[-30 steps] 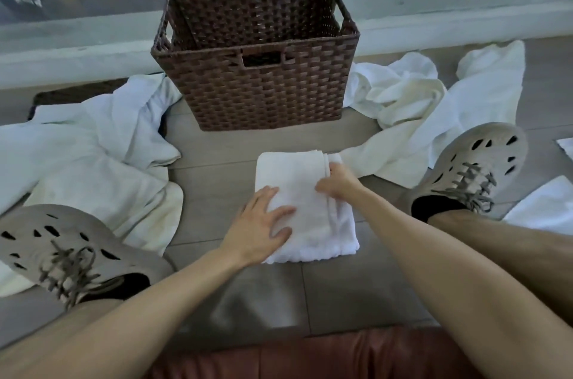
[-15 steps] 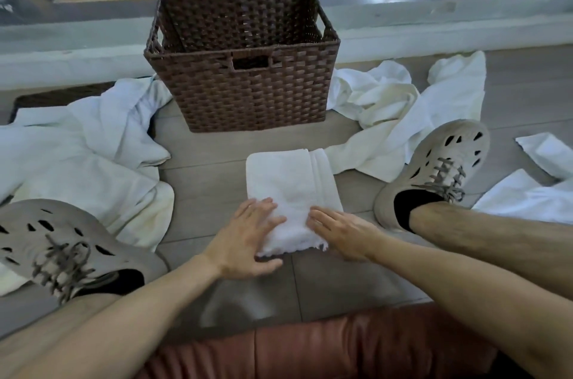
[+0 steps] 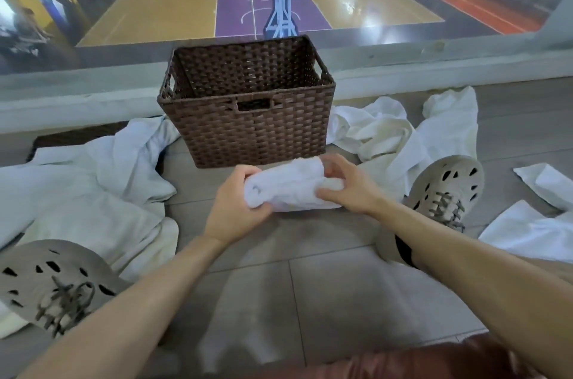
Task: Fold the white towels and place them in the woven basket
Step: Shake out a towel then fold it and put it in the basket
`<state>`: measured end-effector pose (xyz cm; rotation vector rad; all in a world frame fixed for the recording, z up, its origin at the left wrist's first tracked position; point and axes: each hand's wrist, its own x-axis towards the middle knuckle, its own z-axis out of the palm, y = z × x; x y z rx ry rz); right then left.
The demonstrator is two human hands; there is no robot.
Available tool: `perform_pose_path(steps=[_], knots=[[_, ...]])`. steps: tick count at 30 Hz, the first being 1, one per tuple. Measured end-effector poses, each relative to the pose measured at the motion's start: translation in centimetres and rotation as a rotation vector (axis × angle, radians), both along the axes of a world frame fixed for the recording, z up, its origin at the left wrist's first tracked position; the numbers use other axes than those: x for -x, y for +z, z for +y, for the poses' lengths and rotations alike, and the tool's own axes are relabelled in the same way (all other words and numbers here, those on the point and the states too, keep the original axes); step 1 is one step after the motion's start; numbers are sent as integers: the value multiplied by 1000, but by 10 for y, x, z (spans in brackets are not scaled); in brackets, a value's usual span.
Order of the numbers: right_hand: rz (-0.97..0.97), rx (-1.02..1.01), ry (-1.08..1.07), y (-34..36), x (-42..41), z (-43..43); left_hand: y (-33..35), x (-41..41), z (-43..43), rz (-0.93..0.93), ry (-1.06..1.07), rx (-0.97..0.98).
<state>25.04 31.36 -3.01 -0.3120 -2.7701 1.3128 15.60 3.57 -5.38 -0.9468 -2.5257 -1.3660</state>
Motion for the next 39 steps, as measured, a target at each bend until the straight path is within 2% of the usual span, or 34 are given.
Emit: perform_pose_path(steps=[4, 7, 11, 14, 16, 18, 21, 24, 28, 30, 31, 34, 35, 37, 39], knots=[[-107, 189, -35, 21, 9, 0, 54, 34, -1, -106, 111, -135], [-81, 64, 48, 33, 17, -18, 73, 44, -12, -153, 82, -117], [129, -113, 172, 52, 22, -34, 97, 49, -26, -195, -96, -47], [96, -254, 386, 77, 32, -38, 116, 45, -26, -256, -230, -18], [30, -266, 461, 92, 38, -48, 126, 41, -22, -287, -334, 8], [25, -178, 466, 100, 41, -53, 131, 39, -21, -330, -375, -11], [92, -60, 413, 114, 38, -54, 126, 37, -31, -439, -323, -96], [86, -87, 433, 137, 38, -54, 118, 21, -34, -336, -197, -4], [24, -196, 469, 192, 36, -45, 148, 12, -23, -268, -81, -172], [42, -47, 372, 218, 30, -35, 180, 11, -20, -298, -73, -225], [74, 137, 308, 225, 26, -29, 197, 11, -18, -324, -70, -264], [120, 929, 227, 226, 16, -21, 241, 10, -15, -374, 2, -392], [112, 1060, 258, 221, 14, -23, 252, 11, -15, -377, 32, -423], [88, 1107, 250, 215, 14, -38, 267, 19, -18, -388, 76, -480], [129, 994, 119, 221, 25, -61, 275, 27, -21, -401, 122, -496]])
